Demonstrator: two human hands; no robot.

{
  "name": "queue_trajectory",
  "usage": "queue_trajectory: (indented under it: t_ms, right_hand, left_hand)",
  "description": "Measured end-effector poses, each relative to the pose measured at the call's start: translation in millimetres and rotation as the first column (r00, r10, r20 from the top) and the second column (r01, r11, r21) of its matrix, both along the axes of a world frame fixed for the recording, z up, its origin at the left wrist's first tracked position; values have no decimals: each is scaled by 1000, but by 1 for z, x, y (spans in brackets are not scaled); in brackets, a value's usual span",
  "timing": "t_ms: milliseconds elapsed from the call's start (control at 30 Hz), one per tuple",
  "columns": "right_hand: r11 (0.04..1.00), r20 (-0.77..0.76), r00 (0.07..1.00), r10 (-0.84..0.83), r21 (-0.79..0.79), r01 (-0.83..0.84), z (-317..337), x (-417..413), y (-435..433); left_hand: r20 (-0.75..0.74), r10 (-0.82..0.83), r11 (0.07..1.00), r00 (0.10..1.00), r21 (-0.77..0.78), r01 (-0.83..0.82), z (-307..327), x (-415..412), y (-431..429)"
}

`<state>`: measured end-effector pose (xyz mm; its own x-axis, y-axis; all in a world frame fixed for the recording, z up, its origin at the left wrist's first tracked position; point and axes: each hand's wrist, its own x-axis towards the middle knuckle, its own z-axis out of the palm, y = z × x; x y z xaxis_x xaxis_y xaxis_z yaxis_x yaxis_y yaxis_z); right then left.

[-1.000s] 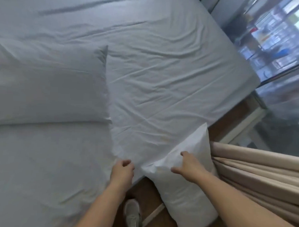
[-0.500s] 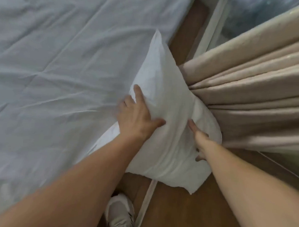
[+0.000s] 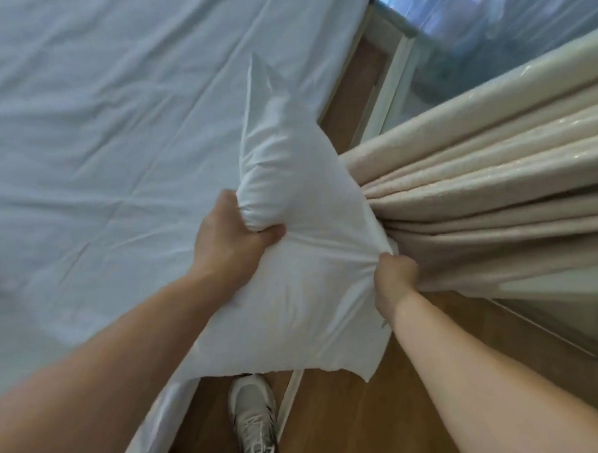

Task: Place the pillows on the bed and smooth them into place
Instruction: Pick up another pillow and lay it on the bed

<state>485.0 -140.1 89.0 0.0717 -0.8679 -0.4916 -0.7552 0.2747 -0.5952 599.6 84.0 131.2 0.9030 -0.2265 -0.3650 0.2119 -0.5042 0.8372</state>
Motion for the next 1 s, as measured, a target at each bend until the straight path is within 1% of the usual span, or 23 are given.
queue_trajectory:
  t_ms: [33, 133, 233, 300, 367, 433, 500, 567, 633, 700, 800, 867, 933, 1000]
  right_hand:
    - [999, 15, 999, 45, 7, -45, 28, 14, 21]
    - [988, 131, 982, 138, 46, -145, 111, 66, 104]
    - [924, 204, 908, 367, 33, -381, 196, 127, 198]
    - [861, 258, 829, 496, -26, -507, 247, 174, 259]
    - [776, 299, 726, 619, -87, -625, 294, 218, 324]
    - [663, 333, 593, 733, -157, -732, 337, 253, 392]
    - [553, 355, 459, 815, -235, -800, 367, 281, 452]
    - [399, 340, 295, 893, -292, -869, 386, 301, 506]
    - [221, 373, 110, 921, -270, -937, 392, 313, 556]
    - [80, 404, -20, 914, -228, -970, 388, 315, 595]
    - [-79, 374, -133, 918, -156, -985, 367, 309, 632]
    - [-149, 332, -183, 925, -124, -981, 353, 302, 646]
    - [-232, 252, -256, 933, -122, -965, 345, 298, 653]
    - [-268, 200, -290, 936, -128, -955, 350, 296, 657]
  left_hand:
    - [-20, 47, 999, 999, 2, -47, 28, 12, 26]
    - [-28, 176, 984, 984, 44, -175, 115, 53, 123]
    - [-33, 304, 951, 952, 75, -301, 203, 85, 239]
    - [-31, 420, 905, 907, 91, -416, 254, 94, 315]
    - [-16, 552, 831, 834, 88, -549, 291, 89, 386]
    - [-15, 664, 745, 748, 103, -659, 314, 78, 448]
    - [-43, 733, 678, 679, 134, -723, 327, 66, 496]
    - [-45, 765, 636, 642, 209, -743, 333, 56, 534]
    - [-30, 803, 578, 595, 286, -765, 334, 46, 566]
    - [-35, 847, 507, 531, 358, -785, 332, 34, 592]
    - [-29, 867, 465, 498, 405, -787, 325, 21, 620]
    - [-30, 872, 461, 489, 386, -799, 322, 13, 636]
    - [-29, 872, 467, 488, 344, -814, 325, 5, 651]
    - [-20, 867, 478, 497, 309, -822, 335, -6, 664]
